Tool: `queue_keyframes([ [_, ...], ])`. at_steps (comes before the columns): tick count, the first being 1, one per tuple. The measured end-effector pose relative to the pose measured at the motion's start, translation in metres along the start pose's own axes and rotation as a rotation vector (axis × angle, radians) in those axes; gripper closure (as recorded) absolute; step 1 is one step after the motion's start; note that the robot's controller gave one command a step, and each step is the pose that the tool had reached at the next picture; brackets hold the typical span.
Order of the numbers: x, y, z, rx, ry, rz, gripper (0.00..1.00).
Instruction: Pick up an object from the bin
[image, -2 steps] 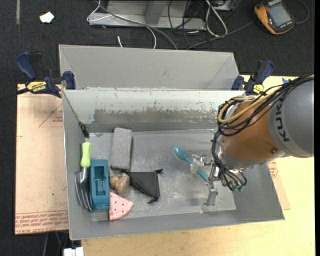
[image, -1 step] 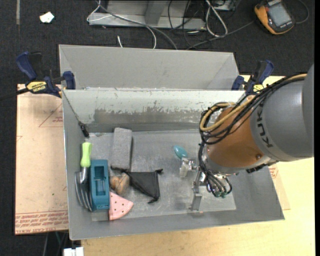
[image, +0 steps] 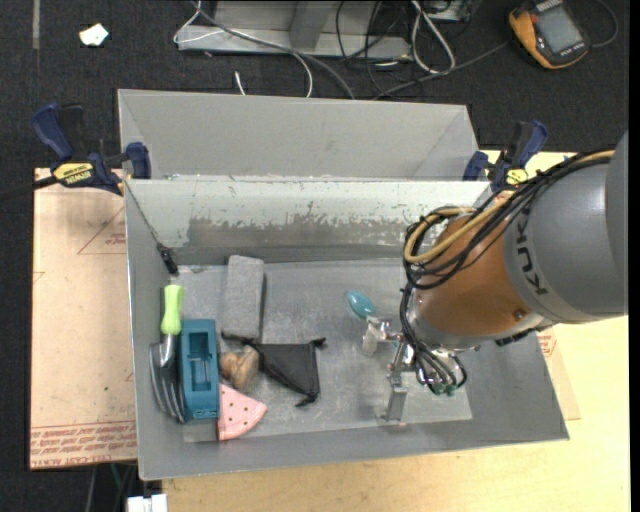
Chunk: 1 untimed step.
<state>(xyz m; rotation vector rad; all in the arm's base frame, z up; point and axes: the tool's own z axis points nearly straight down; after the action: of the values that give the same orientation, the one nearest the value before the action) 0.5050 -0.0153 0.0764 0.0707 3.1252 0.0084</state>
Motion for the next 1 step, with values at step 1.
queue_keyframes([
  [1, 0.011, 0.0269, 0.0039, -0.001, 0.002, 0.044, 0.0],
])
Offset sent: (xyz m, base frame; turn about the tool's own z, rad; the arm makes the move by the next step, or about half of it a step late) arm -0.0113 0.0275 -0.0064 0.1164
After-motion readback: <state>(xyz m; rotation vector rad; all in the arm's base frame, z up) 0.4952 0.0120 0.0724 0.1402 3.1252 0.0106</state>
